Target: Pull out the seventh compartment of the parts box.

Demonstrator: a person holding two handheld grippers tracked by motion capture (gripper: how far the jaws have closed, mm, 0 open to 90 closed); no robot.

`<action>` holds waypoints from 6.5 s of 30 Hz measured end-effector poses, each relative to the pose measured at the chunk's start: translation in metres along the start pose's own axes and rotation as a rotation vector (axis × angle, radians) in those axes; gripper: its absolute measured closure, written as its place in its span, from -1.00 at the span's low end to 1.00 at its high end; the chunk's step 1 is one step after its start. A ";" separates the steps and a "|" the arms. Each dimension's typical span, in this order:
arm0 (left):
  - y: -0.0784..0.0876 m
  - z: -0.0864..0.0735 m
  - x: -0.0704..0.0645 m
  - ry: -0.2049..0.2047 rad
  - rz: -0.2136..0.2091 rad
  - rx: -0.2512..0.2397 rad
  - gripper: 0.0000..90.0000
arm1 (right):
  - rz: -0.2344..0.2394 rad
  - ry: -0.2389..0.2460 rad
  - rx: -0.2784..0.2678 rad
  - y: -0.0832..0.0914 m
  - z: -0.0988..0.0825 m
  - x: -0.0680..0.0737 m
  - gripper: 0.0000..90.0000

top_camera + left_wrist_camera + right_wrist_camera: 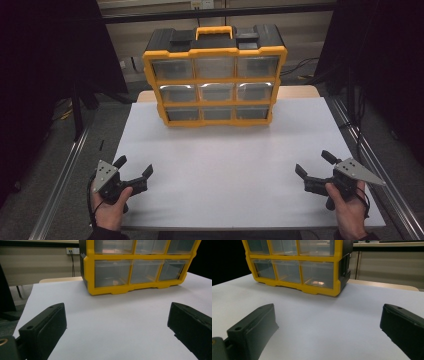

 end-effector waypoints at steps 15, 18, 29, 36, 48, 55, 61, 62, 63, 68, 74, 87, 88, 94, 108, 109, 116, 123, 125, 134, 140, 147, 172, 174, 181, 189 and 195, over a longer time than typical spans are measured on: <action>-0.004 0.000 -0.001 -0.019 -0.002 0.012 -0.95 | 0.006 -0.005 0.000 0.000 -0.001 -0.001 -1.00; -0.006 0.000 -0.001 -0.026 -0.003 0.027 -0.95 | 0.005 -0.004 0.000 0.001 -0.001 0.000 -1.00; -0.017 0.004 -0.004 -0.075 -0.022 0.018 -0.95 | 0.004 -0.021 -0.004 0.005 -0.001 -0.001 -1.00; -0.027 0.003 -0.003 -0.101 -0.011 0.031 -0.95 | 0.007 -0.025 -0.002 0.004 -0.001 -0.001 -1.00; -0.040 0.004 -0.004 -0.131 -0.026 0.041 -0.94 | 0.011 -0.024 -0.006 0.005 -0.001 -0.001 -0.99; -0.045 0.007 -0.002 -0.148 -0.017 0.029 -0.94 | 0.005 -0.023 -0.007 0.006 -0.002 -0.001 -0.99; -0.053 0.008 -0.002 -0.168 -0.019 0.027 -0.94 | 0.006 -0.025 -0.007 0.005 -0.002 -0.001 -0.99; -0.054 0.009 -0.003 -0.170 -0.010 0.023 -0.94 | 0.007 -0.025 -0.008 0.005 -0.002 -0.001 -0.99; -0.054 0.009 -0.003 -0.170 -0.010 0.023 -0.94 | 0.007 -0.026 -0.008 0.005 -0.002 -0.001 -0.99; -0.060 0.010 0.003 -0.180 0.004 0.013 -0.94 | 0.012 -0.023 -0.005 0.004 -0.001 -0.001 -0.99; -0.066 0.015 0.005 -0.202 0.010 0.007 -0.94 | 0.005 -0.019 -0.008 0.005 -0.001 -0.002 -0.99; -0.083 0.024 0.003 -0.315 -0.007 -0.039 -0.96 | 0.014 -0.019 -0.006 0.004 -0.001 -0.002 -0.99; -0.084 0.025 0.002 -0.328 -0.012 -0.025 -0.97 | 0.014 -0.018 -0.006 0.004 -0.001 -0.002 -0.99; -0.093 0.026 0.000 -0.400 -0.009 -0.021 -0.97 | 0.013 -0.018 -0.005 0.004 -0.001 -0.002 -0.99; -0.112 0.025 0.000 -0.638 0.043 -0.005 -0.94 | 0.018 -0.020 -0.004 0.003 -0.001 -0.001 -0.99; -0.113 0.024 -0.001 -0.681 0.049 -0.006 -0.93 | 0.021 -0.023 -0.001 0.002 -0.001 -0.001 -0.99; -0.124 0.021 -0.006 -0.829 0.090 -0.013 -0.88 | 0.027 -0.027 0.002 0.002 -0.001 -0.001 -0.99; -0.133 0.025 -0.010 -0.989 0.122 -0.035 -0.86 | 0.027 -0.024 0.000 0.002 -0.001 -0.001 -0.99; -0.135 0.025 -0.010 -1.008 0.123 -0.051 -0.80 | 0.026 -0.027 0.002 0.002 -0.001 -0.001 -0.99; -0.139 0.021 -0.002 -1.053 0.172 -0.067 -0.75 | 0.027 -0.020 0.002 0.002 -0.002 -0.001 -0.99; -0.141 0.021 -0.002 -1.127 0.178 -0.046 -0.71 | 0.024 -0.024 0.003 0.002 -0.002 -0.001 -0.99; -0.150 0.026 -0.008 -1.241 0.187 -0.042 -0.74 | 0.026 -0.021 0.004 0.002 -0.002 -0.001 -0.99; -0.184 0.019 0.001 -1.481 0.322 0.037 -0.43 | 0.020 -0.018 -0.002 0.005 -0.002 -0.001 -1.00; -0.188 0.014 0.001 -1.463 0.304 0.017 -0.42 | 0.021 -0.019 -0.001 0.005 -0.002 -0.001 -1.00; -0.189 0.015 -0.003 -1.595 0.320 0.069 -0.20 | 0.024 -0.016 0.001 0.004 -0.002 -0.001 -1.00; -0.193 0.016 0.002 -1.648 0.298 0.103 -0.02 | 0.022 -0.016 0.000 0.004 -0.002 -0.001 -1.00; -0.197 0.017 0.001 -1.656 0.297 0.066 0.08 | 0.026 -0.016 0.002 0.004 -0.002 0.000 -1.00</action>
Point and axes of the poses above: each handheld gripper's, and its own axes: y roughly backward along the jaws, z roughly out of its top, x roughly to its left, the point moved 2 cm from there along -y, roughly forward along the jaws, and after that the axes turned 1 degree about z, right-handed, at the moved point
